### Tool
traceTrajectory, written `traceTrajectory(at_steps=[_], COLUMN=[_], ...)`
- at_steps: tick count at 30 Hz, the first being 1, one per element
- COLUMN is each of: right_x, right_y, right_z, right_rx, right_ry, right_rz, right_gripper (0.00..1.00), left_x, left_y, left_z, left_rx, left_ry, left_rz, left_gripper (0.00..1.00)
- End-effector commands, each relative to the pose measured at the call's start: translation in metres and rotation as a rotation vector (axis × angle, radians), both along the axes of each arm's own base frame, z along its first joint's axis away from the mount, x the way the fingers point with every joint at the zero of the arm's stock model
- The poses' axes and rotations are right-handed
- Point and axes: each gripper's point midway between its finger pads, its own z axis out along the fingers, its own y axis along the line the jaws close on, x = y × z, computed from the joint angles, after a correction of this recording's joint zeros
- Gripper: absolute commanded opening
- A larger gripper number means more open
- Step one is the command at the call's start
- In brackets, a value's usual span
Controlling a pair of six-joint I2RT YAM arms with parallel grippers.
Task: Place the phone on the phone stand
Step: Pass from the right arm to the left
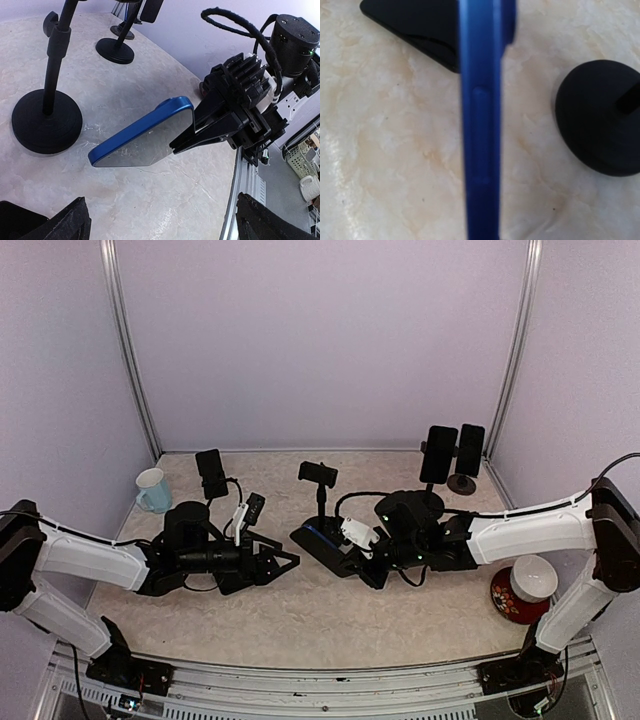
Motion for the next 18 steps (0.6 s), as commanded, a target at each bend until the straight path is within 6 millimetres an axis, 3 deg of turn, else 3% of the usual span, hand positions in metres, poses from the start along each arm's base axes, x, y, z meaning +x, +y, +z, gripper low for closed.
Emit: traceTrajectory(at_steps=[1,18], right_x=[0.0031,0.0053], right_y=[0.0072,0.008], right_z=[0.0143,0.0188], right_rx=[0.059,0.066], right_ry=[-0.036,-0.031], right_rz=[-0.002,-0.02], right_gripper=[0.0,0.0], left_x=[0.0037,0.0045], left_y=[-0.0053,-0.0038], left_z=[0.0106,0.0114], left_rx=[-0.026,-0.027], left_ry=[-0.026,-0.027], left_rz=[0.003,0.016], left_gripper=[0.99,0.99])
